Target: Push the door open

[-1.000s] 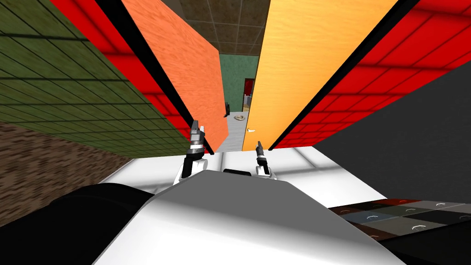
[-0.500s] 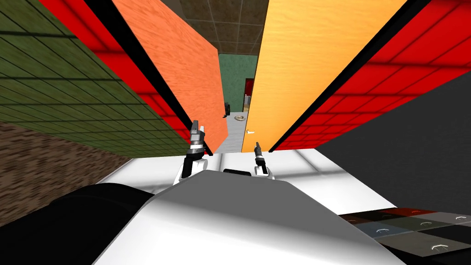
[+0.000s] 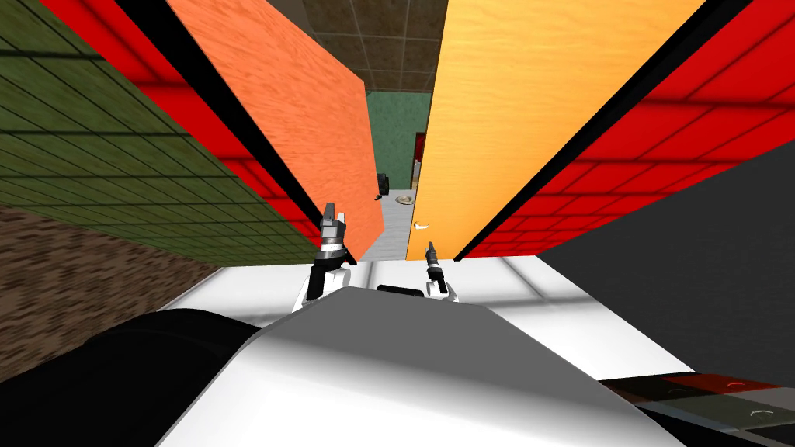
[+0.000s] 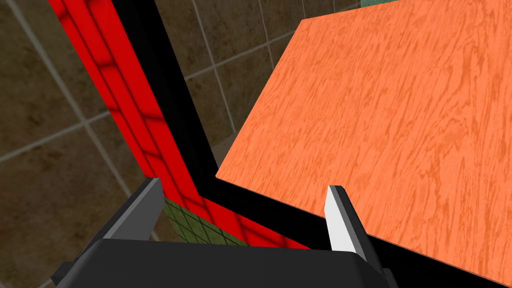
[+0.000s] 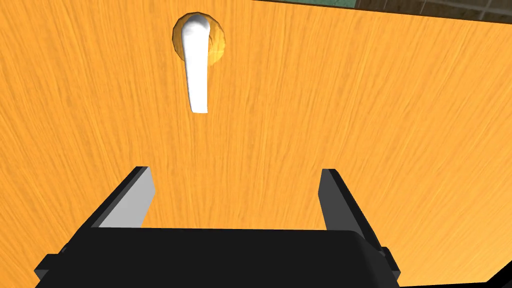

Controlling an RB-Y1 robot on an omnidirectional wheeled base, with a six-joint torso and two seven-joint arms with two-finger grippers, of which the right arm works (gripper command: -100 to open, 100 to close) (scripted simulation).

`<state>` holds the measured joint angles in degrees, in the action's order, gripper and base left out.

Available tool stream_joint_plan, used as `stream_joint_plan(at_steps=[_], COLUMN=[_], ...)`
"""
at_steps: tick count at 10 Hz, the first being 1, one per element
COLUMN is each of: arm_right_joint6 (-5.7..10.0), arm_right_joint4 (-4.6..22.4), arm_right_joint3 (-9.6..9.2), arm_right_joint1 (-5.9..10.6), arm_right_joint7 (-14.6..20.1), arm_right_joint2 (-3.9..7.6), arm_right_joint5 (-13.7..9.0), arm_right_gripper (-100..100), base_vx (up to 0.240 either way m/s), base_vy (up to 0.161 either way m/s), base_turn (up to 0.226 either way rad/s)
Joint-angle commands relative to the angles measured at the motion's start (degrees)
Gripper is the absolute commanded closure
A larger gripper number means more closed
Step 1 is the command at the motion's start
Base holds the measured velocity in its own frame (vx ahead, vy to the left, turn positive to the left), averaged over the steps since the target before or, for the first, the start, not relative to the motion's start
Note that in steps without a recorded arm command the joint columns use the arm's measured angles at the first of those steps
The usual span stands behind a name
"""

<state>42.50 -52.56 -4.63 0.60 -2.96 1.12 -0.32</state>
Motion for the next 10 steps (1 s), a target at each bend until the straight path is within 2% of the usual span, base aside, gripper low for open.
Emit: stream_joint_plan(at_steps=[1, 2, 6, 8, 9, 10], arm_right_joint6=[0.06, 0.26, 0.72, 1.07, 1.17, 1.45], arm_right_joint4=[2.0, 3.6, 7.0, 9.7, 9.3, 9.6], arm_right_joint3=[-0.19, -0.27, -0.43, -0.56, -0.44, -0.34], arm_right_joint1=[0.68, 1.25, 2.51, 3.48, 3.42, 3.41], arm_right_joint7=[0.3, 0.4, 0.7, 0.9, 0.9, 0.9], arm_right_joint2=[-0.60, -1.09, -2.25, -3.34, -2.96, -1.39], arm_right_joint5=[0.2, 0.3, 0.5, 0.6, 0.5, 0.5], arm_right_gripper=[-100, -100, -100, -100, -100, -100], base_vx=[0.132, 0.154, 0.102, 0.113, 0.065, 0.095], base_vy=[-0.076, -0.091, -0.062, -0.067, -0.038, 0.013], base_turn=[0.037, 0.049, 0.024, 0.033, 0.017, 0.024])
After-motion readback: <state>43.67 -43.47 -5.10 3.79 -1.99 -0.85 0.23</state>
